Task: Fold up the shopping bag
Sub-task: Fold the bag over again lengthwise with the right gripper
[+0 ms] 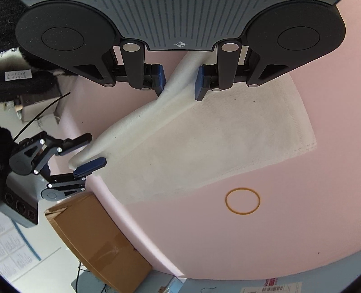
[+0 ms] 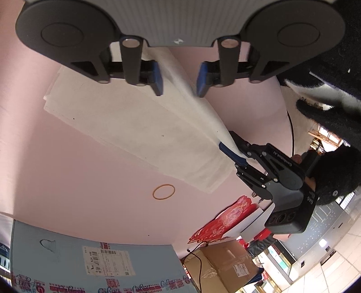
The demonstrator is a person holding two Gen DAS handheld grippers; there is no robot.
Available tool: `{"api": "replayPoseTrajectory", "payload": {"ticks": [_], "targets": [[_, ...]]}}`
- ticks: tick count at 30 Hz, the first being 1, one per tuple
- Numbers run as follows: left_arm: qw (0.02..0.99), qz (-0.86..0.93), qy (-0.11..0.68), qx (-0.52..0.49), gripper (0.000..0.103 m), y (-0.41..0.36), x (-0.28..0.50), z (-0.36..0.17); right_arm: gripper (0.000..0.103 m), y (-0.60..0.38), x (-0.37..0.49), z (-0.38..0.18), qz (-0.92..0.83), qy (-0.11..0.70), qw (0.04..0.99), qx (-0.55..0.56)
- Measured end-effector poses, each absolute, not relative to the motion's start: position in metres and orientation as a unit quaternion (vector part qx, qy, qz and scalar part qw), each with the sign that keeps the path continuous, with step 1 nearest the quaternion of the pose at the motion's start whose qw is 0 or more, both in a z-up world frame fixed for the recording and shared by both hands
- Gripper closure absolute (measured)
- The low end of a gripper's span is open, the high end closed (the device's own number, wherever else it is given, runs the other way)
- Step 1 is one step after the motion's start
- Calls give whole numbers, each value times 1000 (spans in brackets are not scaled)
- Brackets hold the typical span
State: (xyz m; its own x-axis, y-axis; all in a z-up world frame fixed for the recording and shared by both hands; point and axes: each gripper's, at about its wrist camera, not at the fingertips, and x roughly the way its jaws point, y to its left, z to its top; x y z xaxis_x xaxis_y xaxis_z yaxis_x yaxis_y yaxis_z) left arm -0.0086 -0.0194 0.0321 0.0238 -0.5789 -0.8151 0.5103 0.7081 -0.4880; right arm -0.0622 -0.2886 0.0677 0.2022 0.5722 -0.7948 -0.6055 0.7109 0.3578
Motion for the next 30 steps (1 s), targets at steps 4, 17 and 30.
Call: {"api": "replayPoseTrajectory", "payload": {"ticks": [4, 17, 30], "targets": [[697, -380, 603, -76, 77, -8, -2, 21, 66, -304, -53, 65, 368, 524, 768, 3], [732, -323, 571, -181, 71, 52, -18, 4, 82, -362, -33, 35, 307, 553, 760, 151], [809, -218, 538, -89, 71, 38, -30, 13, 83, -342, -39, 49, 206, 541, 806, 120]]}}
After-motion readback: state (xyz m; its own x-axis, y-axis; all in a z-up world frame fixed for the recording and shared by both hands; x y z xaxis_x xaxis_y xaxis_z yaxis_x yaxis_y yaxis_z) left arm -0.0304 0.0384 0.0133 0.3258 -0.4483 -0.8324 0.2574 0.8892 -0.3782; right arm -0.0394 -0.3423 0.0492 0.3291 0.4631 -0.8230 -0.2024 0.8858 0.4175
